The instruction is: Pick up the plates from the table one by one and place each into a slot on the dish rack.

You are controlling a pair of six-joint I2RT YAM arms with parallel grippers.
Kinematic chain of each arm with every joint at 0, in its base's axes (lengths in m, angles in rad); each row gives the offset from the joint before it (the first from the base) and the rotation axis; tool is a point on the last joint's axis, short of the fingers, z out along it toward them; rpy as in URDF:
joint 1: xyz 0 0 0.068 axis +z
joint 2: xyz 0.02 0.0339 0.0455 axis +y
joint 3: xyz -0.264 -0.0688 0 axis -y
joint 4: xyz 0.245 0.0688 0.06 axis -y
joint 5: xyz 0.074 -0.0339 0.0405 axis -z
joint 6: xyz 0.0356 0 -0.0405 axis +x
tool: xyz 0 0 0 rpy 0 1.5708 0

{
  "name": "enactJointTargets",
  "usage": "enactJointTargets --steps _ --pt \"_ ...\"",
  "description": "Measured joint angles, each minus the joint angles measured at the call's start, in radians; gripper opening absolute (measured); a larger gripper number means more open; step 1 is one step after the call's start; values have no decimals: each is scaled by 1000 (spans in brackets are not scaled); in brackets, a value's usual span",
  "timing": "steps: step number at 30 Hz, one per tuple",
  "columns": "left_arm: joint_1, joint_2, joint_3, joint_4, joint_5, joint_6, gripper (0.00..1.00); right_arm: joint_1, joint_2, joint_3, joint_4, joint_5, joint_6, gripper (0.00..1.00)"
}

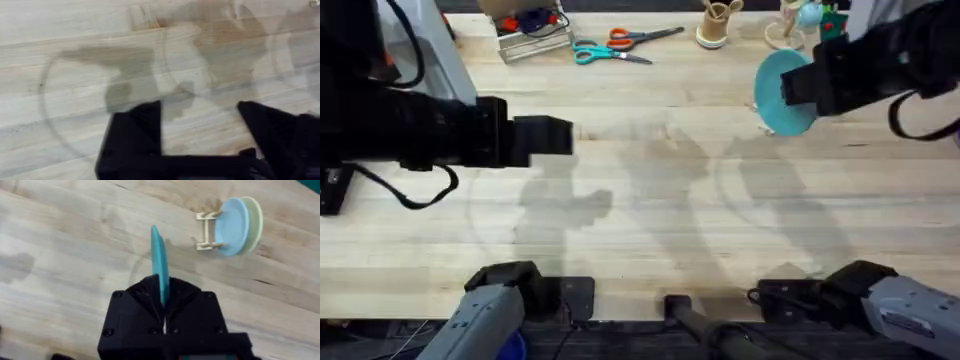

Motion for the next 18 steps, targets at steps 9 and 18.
enactJointTargets --steps 9,18 --pt "0 0 0 0 -11 -4 995 -152 0 0 9 1 -97 31" --pt "0 0 0 0 -13 -4 995 -375 39 3 54 -116 -259 31"
